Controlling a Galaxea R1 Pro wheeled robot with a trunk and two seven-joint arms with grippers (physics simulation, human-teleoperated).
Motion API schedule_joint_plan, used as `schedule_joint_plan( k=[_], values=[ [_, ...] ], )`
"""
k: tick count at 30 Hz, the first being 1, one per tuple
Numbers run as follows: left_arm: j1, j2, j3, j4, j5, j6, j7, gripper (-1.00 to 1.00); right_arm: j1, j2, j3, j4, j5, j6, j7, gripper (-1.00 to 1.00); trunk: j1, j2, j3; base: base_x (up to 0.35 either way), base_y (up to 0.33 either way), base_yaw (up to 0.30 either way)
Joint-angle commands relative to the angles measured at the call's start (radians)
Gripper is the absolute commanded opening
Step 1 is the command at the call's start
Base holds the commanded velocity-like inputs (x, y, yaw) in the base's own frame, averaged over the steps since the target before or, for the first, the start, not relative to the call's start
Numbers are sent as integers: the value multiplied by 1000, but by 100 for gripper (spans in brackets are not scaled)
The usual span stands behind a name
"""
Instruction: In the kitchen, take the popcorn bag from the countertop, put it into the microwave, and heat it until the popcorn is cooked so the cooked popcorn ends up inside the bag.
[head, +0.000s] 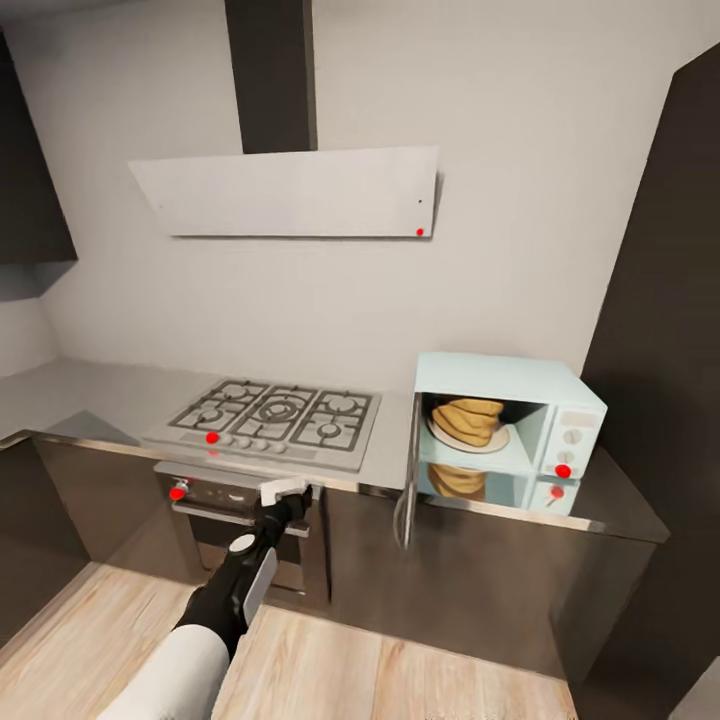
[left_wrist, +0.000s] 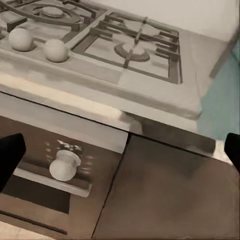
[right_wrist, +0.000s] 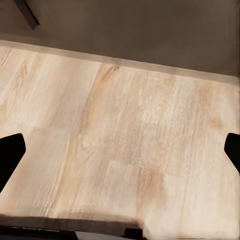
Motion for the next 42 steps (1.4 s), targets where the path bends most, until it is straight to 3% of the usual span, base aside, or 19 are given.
schedule_joint_plan(
  k=[1, 3, 6, 8, 15, 36, 37, 42],
  values=[
    [-1, -1, 1, 1, 1, 0, -1, 100, 0, 0, -9, -1, 5, -2, 7, 100, 0, 0, 1, 0, 0, -282],
    [-1, -1, -41, 1, 0, 6, -21, 100, -1, 1, -9, -1, 6, -1, -2, 100, 0, 0, 2, 0, 0, -282],
    [0, -1, -150, 1, 1, 7, -67, 100, -1, 1, -8, 1, 7, 0, -11, 100, 0, 0, 4, 0, 0, -282],
    [0, -1, -181, 1, 3, 8, -76, 100, -1, 0, -8, 26, 7, 0, -13, 100, 0, 0, 5, 0, 0, -283],
    [8, -1, -191, 2, 6, 40, -81, 100, -2, -5, -7, 45, 7, 0, -14, 100, 0, 0, 9, 0, 0, -283],
    [24, -1, -191, 0, 11, 41, -80, 100, -1, -6, -2, 50, 9, 0, -14, 100, 0, 0, 22, 0, 0, -283],
    [24, -1, -191, 0, 11, 41, -80, 100, -1, -5, 7, 50, 10, 0, -14, 100, 0, 0, 22, 0, 0, -283],
    [24, -1, -191, 0, 11, 41, -80, 100, -2, -2, 123, 104, 10, 4, -30, 100, 0, 0, 25, 0, 0, -284]
  ],
)
